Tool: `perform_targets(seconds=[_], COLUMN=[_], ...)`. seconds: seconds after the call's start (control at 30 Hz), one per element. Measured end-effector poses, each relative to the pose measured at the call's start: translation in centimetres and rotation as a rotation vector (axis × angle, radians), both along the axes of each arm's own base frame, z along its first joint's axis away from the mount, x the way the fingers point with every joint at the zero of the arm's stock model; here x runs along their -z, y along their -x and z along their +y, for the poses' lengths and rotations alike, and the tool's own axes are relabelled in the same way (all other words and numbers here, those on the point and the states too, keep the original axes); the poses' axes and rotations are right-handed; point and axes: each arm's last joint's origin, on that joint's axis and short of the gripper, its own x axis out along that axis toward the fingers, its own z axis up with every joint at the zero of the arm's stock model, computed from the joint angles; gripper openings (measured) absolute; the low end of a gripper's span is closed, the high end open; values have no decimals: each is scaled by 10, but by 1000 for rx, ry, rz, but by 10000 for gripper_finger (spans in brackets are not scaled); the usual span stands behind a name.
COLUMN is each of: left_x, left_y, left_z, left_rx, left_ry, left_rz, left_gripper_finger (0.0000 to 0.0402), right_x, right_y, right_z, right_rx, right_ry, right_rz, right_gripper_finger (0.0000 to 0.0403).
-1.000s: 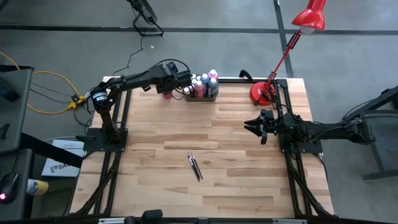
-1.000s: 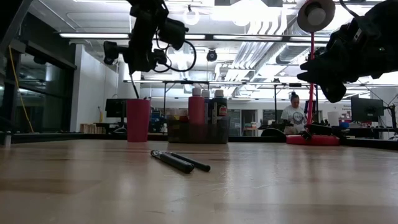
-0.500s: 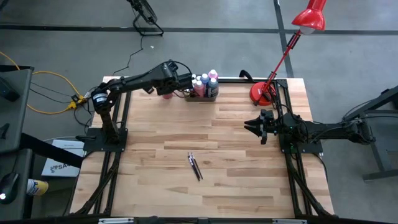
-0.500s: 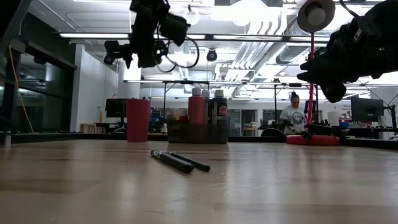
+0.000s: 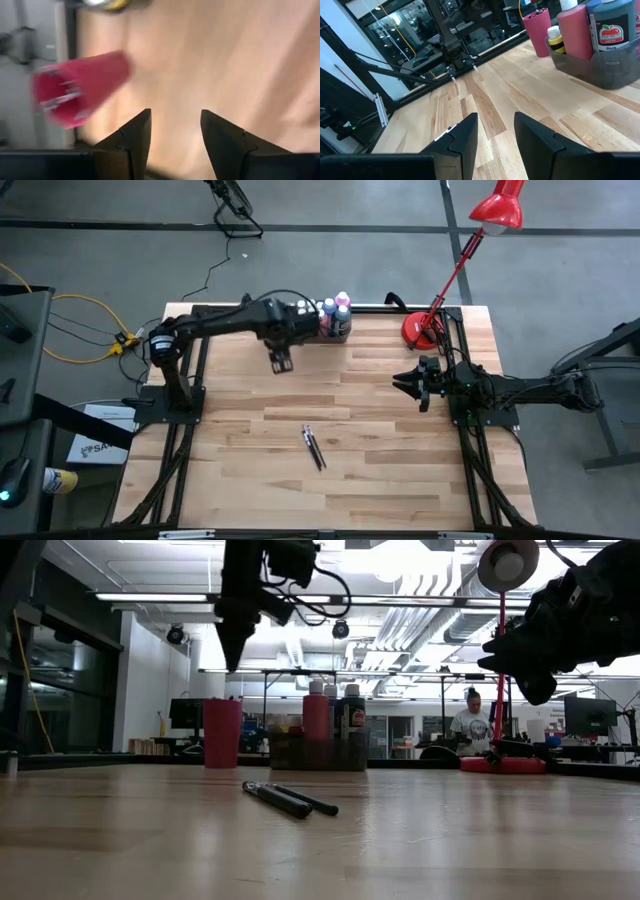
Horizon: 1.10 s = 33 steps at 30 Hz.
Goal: Pick & Place Paint Supplies
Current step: Put the black paint brush into the pink cup
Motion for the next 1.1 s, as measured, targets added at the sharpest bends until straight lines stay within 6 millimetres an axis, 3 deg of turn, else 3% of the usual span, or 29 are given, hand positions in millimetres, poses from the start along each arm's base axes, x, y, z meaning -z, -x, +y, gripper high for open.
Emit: perform_targets(seconds=[0.27, 0.47, 0.83, 1.1], left_x=[27, 50, 79, 105], left_y=[-23, -29, -37, -45], left_z=[-43, -82, -152, -176], left_rx=[-91, -169, -612, -843], left_ry=[121, 179, 263, 245], left_rz=[-178, -228, -475, -547], left_gripper_finger=[166, 166, 166, 166], right_x=[0, 0, 0, -1], right_y=[0, 0, 0, 0], right_z=[0, 0, 0, 0], right_rx=[0, 0, 0, 0], right_ry=[0, 0, 0, 1], right_rz=[0, 1, 0, -6], right_gripper_finger=[122, 122, 122, 122])
